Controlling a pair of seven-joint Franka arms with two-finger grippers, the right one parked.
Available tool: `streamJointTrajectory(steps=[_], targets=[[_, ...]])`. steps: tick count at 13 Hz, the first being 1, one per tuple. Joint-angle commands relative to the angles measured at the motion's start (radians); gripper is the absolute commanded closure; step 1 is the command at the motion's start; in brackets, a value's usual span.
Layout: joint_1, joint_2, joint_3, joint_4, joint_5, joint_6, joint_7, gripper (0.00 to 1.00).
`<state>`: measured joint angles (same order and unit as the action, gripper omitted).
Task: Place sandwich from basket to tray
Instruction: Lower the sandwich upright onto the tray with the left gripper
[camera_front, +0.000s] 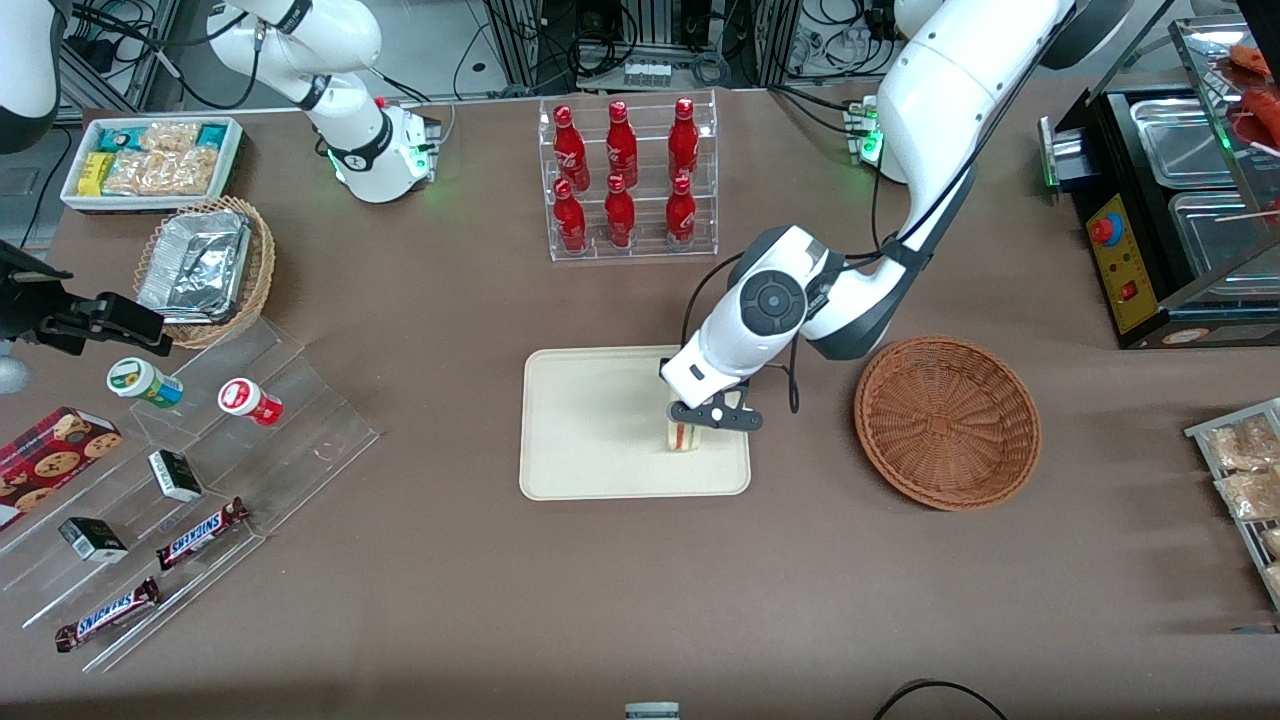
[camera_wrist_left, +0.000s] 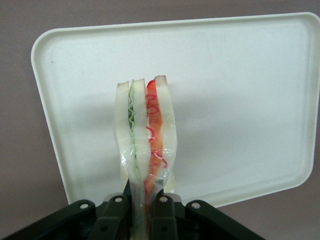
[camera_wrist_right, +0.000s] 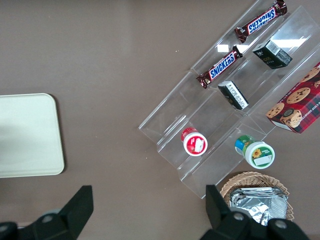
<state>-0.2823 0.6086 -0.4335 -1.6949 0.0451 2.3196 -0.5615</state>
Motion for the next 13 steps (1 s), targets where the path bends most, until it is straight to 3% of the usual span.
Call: streamJointTrajectory(steps=[1, 11, 12, 13], targets=[[-0.017, 0.04, 0.01, 0.038, 0.03, 0.026, -0.021, 1.0], [-0.017, 0.105, 0.012, 0.04, 0.073, 0.109, -0.034, 1.0], [-0.017, 0.105, 0.012, 0.04, 0.073, 0.109, -0.032, 0.63], [-0.017, 0.109, 0.012, 0.04, 0.075, 0.109, -0.031, 0.01]])
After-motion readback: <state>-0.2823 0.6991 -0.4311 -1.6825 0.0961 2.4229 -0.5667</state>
